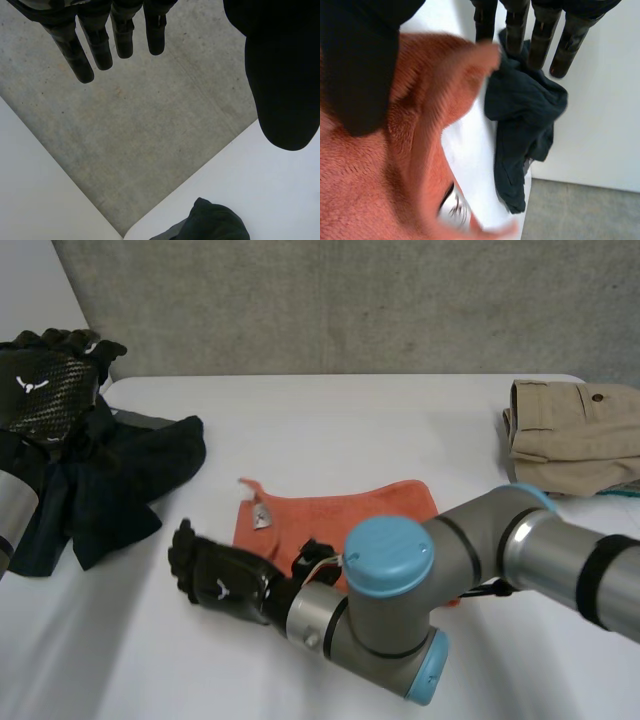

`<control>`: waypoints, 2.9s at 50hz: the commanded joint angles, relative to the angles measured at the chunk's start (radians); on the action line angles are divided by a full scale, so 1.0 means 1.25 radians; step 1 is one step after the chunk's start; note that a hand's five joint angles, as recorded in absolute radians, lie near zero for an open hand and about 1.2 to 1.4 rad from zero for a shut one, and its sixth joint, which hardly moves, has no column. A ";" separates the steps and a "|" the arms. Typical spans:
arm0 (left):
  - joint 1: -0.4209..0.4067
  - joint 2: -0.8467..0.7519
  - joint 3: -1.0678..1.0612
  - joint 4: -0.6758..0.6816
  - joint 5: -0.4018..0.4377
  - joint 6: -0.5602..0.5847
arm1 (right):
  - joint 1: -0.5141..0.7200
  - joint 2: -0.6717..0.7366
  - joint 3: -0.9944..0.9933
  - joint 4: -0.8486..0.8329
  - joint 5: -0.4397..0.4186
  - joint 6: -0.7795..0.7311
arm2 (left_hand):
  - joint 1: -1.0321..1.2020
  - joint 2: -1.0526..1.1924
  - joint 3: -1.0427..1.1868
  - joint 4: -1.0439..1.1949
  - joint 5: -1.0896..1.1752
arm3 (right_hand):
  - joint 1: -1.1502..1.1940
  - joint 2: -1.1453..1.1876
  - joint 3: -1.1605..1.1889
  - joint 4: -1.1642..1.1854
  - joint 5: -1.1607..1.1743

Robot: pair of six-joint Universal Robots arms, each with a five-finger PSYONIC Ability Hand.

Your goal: Fold the laundry.

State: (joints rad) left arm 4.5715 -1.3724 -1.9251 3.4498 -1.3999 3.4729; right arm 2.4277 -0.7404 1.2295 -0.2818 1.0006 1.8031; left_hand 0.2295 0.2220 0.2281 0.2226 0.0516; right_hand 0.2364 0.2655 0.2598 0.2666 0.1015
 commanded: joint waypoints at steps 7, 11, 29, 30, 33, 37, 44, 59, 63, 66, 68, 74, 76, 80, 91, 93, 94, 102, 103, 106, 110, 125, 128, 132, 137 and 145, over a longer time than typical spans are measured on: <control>-0.066 -0.038 0.049 0.001 -0.002 -0.007 | -0.106 -0.275 0.069 0.009 0.125 0.818 | 0.018 0.024 0.019 0.023 0.020 | -0.050 -0.073 -0.068 -0.074 -0.081; -0.151 -0.101 0.070 0.001 -0.005 -0.010 | -0.166 -0.307 0.111 0.072 0.132 0.878 | 0.029 0.035 0.031 0.035 0.032 | -0.050 -0.073 -0.068 -0.074 -0.081; -0.329 -0.459 0.175 0.001 -0.192 0.004 | -0.339 -0.328 0.299 0.262 0.268 0.781 | 0.135 0.141 0.136 0.141 0.138 | 0.137 0.114 0.118 0.113 0.105; -0.329 -0.490 0.194 -0.004 -0.225 0.006 | -0.347 -0.330 0.328 0.238 0.270 0.775 | 0.133 0.139 0.134 0.138 0.136 | 0.137 0.114 0.118 0.113 0.105; -0.330 -0.519 0.201 -0.011 -0.254 0.015 | -0.349 -0.334 0.371 0.199 0.275 0.759 | 0.130 0.137 0.132 0.136 0.133 | 0.135 0.112 0.116 0.111 0.103; -0.328 -0.537 0.194 -0.018 -0.259 0.059 | -0.348 -0.345 0.413 0.147 0.281 0.732 | 0.116 0.122 0.118 0.122 0.119 | 0.137 0.114 0.118 0.113 0.105; -0.306 -0.551 0.179 -0.012 -0.266 0.130 | -0.348 -0.343 0.447 0.084 0.331 0.694 | 0.091 0.097 0.092 0.096 0.093 | 0.243 0.219 0.224 0.218 0.211; -0.278 -0.510 0.177 0.000 -0.256 0.133 | -0.376 -0.344 0.495 0.025 0.330 0.619 | 0.081 0.087 0.082 0.087 0.084 | 0.928 0.905 0.909 0.904 0.896; -0.273 -0.478 0.161 -0.002 -0.252 0.129 | -0.389 -0.351 0.516 0.027 0.330 0.619 | 0.081 0.087 0.082 0.087 0.084 | 0.928 0.905 0.909 0.904 0.896; -0.278 -0.439 0.150 -0.004 -0.252 0.123 | -0.400 -0.392 0.533 0.038 0.332 0.616 | 0.065 0.071 0.066 0.070 0.067 | 0.928 0.905 0.909 0.904 0.896; -0.279 -0.408 0.141 -0.004 -0.252 0.123 | -0.429 -0.433 0.547 0.066 0.332 0.598 | 0.046 0.052 0.047 0.052 0.049 | 0.928 0.905 0.909 0.904 0.896; -0.274 -0.329 0.115 -0.006 -0.252 0.123 | -0.501 -0.512 0.548 0.166 0.336 0.493 | 0.039 0.045 0.040 0.044 0.042 | 0.928 0.905 0.909 0.904 0.896; -0.271 -0.304 0.107 -0.006 -0.252 0.122 | -0.506 -0.533 0.527 0.180 0.335 0.457 | 0.036 0.043 0.038 0.042 0.039 | 0.928 0.905 0.909 0.904 0.896; -0.271 -0.278 0.098 -0.006 -0.252 0.112 | -0.473 -0.542 0.467 0.163 0.332 0.429 | 0.025 0.031 0.026 0.030 0.027 | 0.928 0.905 0.909 0.904 0.896; -0.271 -0.230 0.096 -0.015 -0.256 0.053 | -0.096 -0.390 0.349 -0.013 0.227 0.375 | 0.018 0.024 0.019 0.023 0.020 | 0.928 0.905 0.909 0.904 0.896; -0.271 -0.224 0.096 -0.016 -0.256 0.048 | -0.059 -0.359 0.344 -0.016 0.206 0.354 | 0.015 0.021 0.017 0.021 0.018 | 0.928 0.905 0.909 0.904 0.896; -0.271 -0.221 0.096 -0.015 -0.256 0.043 | -0.029 -0.328 0.338 -0.016 0.195 0.336 | 0.015 0.021 0.017 0.021 0.018 | 0.928 0.905 0.909 0.904 0.896; -0.271 -0.223 0.113 -0.011 -0.257 0.037 | -0.004 -0.290 0.320 -0.022 0.247 0.448 | -0.006 0.000 -0.005 0.000 -0.003 | -0.050 -0.073 -0.068 -0.074 -0.081; -0.271 -0.223 0.115 -0.010 -0.257 0.037 | -0.008 -0.298 0.320 -0.024 0.252 0.486 | -0.006 0.000 -0.005 0.000 -0.003 | -0.050 -0.073 -0.068 -0.074 -0.081; -0.280 -0.225 0.134 -0.006 -0.258 0.031 | -0.057 -0.381 0.321 -0.018 0.262 0.652 | -0.006 0.000 -0.005 0.000 -0.003 | -0.050 -0.073 -0.068 -0.074 -0.081; -0.296 -0.229 0.164 -0.006 -0.259 -0.013 | -0.183 -0.495 0.329 0.010 0.262 0.889 | 0.001 0.007 0.002 0.007 0.004 | -0.050 -0.073 -0.068 -0.074 -0.081; -0.527 -0.451 0.272 -0.108 -0.268 -0.166 | -0.330 -0.413 0.231 0.271 0.286 0.994 | 0.013 0.019 0.014 0.019 0.016 | -0.050 -0.073 -0.068 -0.074 -0.081; -0.535 -0.515 0.290 -0.115 -0.286 -0.163 | -0.325 -0.382 0.220 0.277 0.290 0.994 | 0.011 0.017 0.012 0.016 0.013 | -0.050 -0.073 -0.068 -0.074 -0.081; -0.535 -0.551 0.297 -0.121 -0.335 -0.157 | -0.320 -0.350 0.217 0.279 0.290 0.991 | 0.013 0.019 0.014 0.019 0.016 | -0.050 -0.073 -0.068 -0.074 -0.081; -0.535 -0.574 0.292 -0.153 -0.378 -0.111 | -0.311 -0.322 0.215 0.281 0.287 0.989 | 0.013 0.019 0.014 0.019 0.016 | -0.050 -0.073 -0.068 -0.074 -0.081; -0.527 -0.580 0.270 -0.189 -0.402 -0.006 | -0.222 -0.262 0.201 0.275 0.286 0.959 | 0.004 0.010 0.005 0.009 0.006 | -0.050 -0.073 -0.068 -0.074 -0.081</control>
State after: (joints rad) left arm 3.9046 -2.1002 -1.5647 3.2348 -1.8868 3.3885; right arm 2.0835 -1.1163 1.4940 0.0659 1.3566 3.0334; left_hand 0.2464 0.2397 0.2431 0.2379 0.0577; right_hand 0.1996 0.2195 0.2074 0.2312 0.0659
